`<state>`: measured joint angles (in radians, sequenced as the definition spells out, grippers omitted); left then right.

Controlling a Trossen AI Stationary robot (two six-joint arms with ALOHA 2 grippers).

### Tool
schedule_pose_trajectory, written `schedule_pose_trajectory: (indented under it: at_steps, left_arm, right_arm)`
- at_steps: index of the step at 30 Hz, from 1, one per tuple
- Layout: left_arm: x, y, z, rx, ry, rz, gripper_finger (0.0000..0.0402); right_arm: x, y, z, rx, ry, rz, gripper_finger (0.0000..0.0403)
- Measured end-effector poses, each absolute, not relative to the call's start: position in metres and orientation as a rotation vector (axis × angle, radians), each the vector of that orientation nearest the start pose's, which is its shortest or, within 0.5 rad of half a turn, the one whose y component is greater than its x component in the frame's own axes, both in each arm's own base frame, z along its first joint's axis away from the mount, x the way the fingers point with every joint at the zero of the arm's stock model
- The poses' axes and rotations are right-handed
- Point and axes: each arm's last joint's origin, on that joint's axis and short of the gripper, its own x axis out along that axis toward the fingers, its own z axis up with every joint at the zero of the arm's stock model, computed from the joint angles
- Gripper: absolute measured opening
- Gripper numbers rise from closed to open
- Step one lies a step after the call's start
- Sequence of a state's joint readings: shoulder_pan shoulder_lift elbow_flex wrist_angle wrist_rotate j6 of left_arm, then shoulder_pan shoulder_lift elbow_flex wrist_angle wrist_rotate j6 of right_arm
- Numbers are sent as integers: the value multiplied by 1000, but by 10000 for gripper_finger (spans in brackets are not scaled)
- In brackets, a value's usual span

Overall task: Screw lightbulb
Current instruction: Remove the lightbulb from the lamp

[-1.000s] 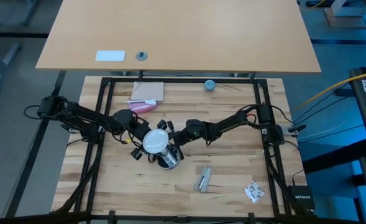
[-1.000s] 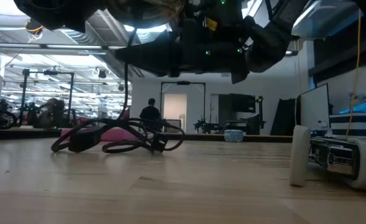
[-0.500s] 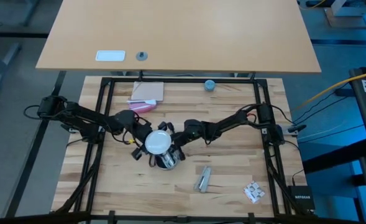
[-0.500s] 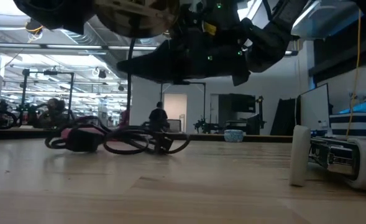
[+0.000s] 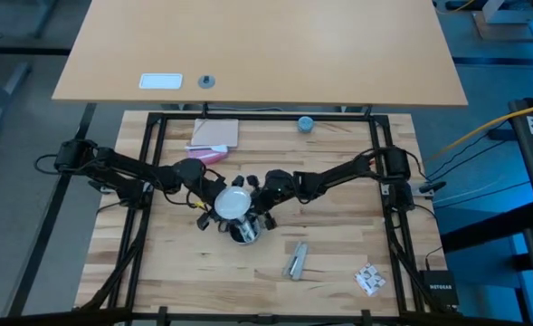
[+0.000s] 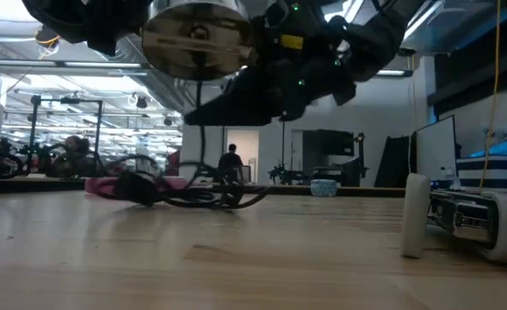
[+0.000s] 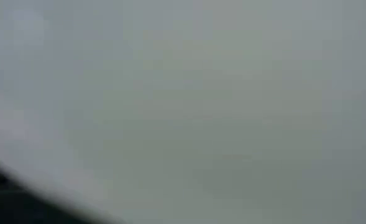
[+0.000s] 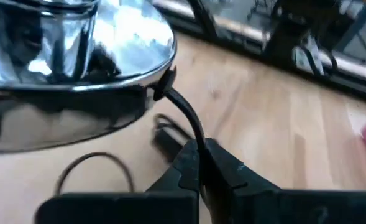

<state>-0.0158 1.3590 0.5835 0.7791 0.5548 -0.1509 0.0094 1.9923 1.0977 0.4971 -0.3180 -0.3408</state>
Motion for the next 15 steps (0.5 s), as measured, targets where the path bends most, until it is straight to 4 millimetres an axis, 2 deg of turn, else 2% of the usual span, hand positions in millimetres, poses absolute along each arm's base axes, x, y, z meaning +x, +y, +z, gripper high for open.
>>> schedule_pose_trajectory:
  at_steps: [7, 15]
  left_arm:
    - [274, -12, 230, -153, 64, -532, 149]
    - [274, -1, 225, -155, 115, -488, 146]
  right_arm:
    - [398, 3, 173, -369, 512, 322, 7]
    - [381, 4, 183, -366, 658, 294, 7]
